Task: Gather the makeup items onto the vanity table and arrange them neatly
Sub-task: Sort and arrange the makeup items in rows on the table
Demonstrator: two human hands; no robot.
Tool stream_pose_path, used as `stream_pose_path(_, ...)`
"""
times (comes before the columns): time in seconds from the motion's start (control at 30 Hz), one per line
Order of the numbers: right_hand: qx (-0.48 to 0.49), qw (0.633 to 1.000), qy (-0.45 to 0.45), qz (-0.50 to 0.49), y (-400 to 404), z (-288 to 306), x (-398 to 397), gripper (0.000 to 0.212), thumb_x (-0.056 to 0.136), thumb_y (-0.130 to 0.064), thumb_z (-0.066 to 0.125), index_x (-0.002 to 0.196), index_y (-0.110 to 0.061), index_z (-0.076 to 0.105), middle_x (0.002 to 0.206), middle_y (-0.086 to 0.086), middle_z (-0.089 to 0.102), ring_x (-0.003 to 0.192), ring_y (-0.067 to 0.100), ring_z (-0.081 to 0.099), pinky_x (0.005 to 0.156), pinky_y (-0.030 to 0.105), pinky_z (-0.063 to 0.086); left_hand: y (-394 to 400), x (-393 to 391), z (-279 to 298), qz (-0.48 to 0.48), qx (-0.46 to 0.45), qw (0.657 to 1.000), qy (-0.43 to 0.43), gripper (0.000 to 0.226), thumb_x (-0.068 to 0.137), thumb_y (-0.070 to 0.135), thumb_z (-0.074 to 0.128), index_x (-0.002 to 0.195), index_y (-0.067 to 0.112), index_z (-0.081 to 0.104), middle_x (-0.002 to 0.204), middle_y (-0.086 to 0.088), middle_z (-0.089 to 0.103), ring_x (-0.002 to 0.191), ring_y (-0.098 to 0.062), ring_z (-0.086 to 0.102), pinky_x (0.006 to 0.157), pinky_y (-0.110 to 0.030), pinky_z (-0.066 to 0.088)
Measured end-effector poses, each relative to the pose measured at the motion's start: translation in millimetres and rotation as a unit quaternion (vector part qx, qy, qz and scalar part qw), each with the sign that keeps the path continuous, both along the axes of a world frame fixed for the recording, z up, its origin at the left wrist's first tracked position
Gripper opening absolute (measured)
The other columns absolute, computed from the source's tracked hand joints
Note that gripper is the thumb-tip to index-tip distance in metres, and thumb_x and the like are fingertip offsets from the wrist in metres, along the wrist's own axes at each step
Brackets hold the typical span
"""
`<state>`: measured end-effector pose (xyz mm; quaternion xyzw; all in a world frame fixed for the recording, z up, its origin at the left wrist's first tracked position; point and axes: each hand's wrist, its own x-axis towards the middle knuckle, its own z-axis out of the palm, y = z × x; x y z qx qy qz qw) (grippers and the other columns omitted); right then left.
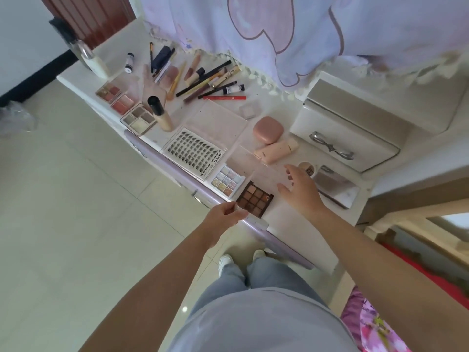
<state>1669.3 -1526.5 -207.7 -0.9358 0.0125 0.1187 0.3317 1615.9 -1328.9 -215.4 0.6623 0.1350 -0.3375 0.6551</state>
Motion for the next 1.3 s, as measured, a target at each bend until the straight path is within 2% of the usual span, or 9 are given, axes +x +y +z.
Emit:
stream_pose_path(0.13,0.040,0.996,-0.064,-0.048,-7,14,-29,0.035,0.087,-0.014,0.056,0.118,-0.001,0.051,0.118,0.014,0.054,0.108,0.026,0.051,0.092,0.032,0.045,13,-1,4,-0.019,-0.012,0.999,-0.048,0.021,0.070,0.014,0.069,0.085,0.011,0.055,0.083,-0.007,0.048,0.078,-0.016,0.045,0.074,-0.018,0.038)
stream_pose_path(0.27,0.182,0.974,0.128,0.031,-4,44,-53,0.025,0.084,-0.025,0.059,0.103,-0.038,0.050,0.104,-0.023,0.054,0.102,-0.004,0.051,0.075,0.006,0.040,11,12,31,-0.038,-0.071,0.993,-0.081,0.044,0.067,0.005,0.068,0.108,0.002,0.055,0.095,-0.013,0.053,0.091,-0.023,0.052,0.086,-0.029,0.042)
stream_pose_path(0.43,0.295,0.950,0.099,0.008,-3,79,-58,0.042,0.073,-0.012,0.072,0.098,-0.038,0.052,0.104,-0.013,0.060,0.095,-0.010,0.057,0.074,0.009,0.049,-7,38,77,-0.085,-0.117,0.980,-0.136,0.042,0.069,-0.005,0.065,0.107,0.010,0.056,0.088,-0.001,0.063,0.076,-0.007,0.063,0.070,-0.017,0.051)
stream_pose_path(0.63,0.272,0.962,0.004,-0.013,-19,121,-54,0.036,0.072,-0.017,0.073,0.093,-0.039,0.054,0.101,-0.005,0.063,0.088,-0.001,0.060,0.076,0.011,0.049,-29,59,121,-0.155,-0.085,0.964,-0.197,0.021,0.082,-0.006,0.055,0.102,-0.001,0.057,0.089,-0.008,0.057,0.085,-0.015,0.055,0.084,-0.023,0.042)
stream_pose_path(0.8,0.204,0.978,-0.047,0.012,-32,149,-46,0.033,0.075,-0.025,0.071,0.094,-0.045,0.054,0.097,-0.021,0.060,0.082,-0.011,0.058,0.069,0.000,0.044,-55,68,152,-0.155,-0.060,0.958,-0.232,0.036,0.070,0.019,0.067,0.094,-0.007,0.059,0.083,-0.011,0.058,0.080,-0.017,0.056,0.081,-0.028,0.045)
stream_pose_path(0.87,0.217,0.975,-0.040,0.011,-36,156,-40,0.025,0.079,-0.024,0.065,0.092,-0.044,0.058,0.089,-0.019,0.065,0.076,-0.004,0.061,0.067,0.004,0.046,-62,71,159,-0.137,-0.044,0.967,-0.211,0.046,0.069,0.029,0.069,0.093,-0.009,0.059,0.085,-0.013,0.055,0.083,-0.020,0.053,0.087,-0.032,0.046)
stream_pose_path(0.97,0.197,0.980,-0.030,0.012,-37,156,-31,0.017,0.083,-0.030,0.055,0.094,-0.027,0.067,0.070,-0.009,0.061,0.064,0.004,0.055,0.069,0.022,0.045,-68,73,160,-0.102,-0.046,0.981,-0.156,0.021,0.079,0.027,0.066,0.076,0.007,0.066,0.077,-0.006,0.061,0.077,-0.013,0.058,0.086,-0.024,0.049)
stream_pose_path(1.07,0.179,0.984,-0.001,0.017,-31,147,-28,0.029,0.081,-0.038,0.052,0.085,-0.013,0.066,0.083,0.018,0.057,0.074,0.026,0.054,0.076,0.042,0.047,-65,68,152,-0.058,-0.044,0.988,-0.139,0.022,0.079,0.025,0.066,0.069,0.007,0.064,0.079,-0.011,0.057,0.076,-0.016,0.055,0.078,-0.021,0.049)
stream_pose_path(1.3,0.203,0.979,0.022,0.006,-22,123,-34,0.025,0.089,-0.021,0.048,0.071,-0.009,0.061,0.072,0.003,0.056,0.060,0.004,0.056,0.054,0.007,0.042,-52,47,129,-0.031,-0.085,0.988,-0.129,0.008,0.082,0.013,0.063,0.080,0.006,0.065,0.080,-0.008,0.064,0.077,-0.012,0.061,0.073,-0.010,0.052)
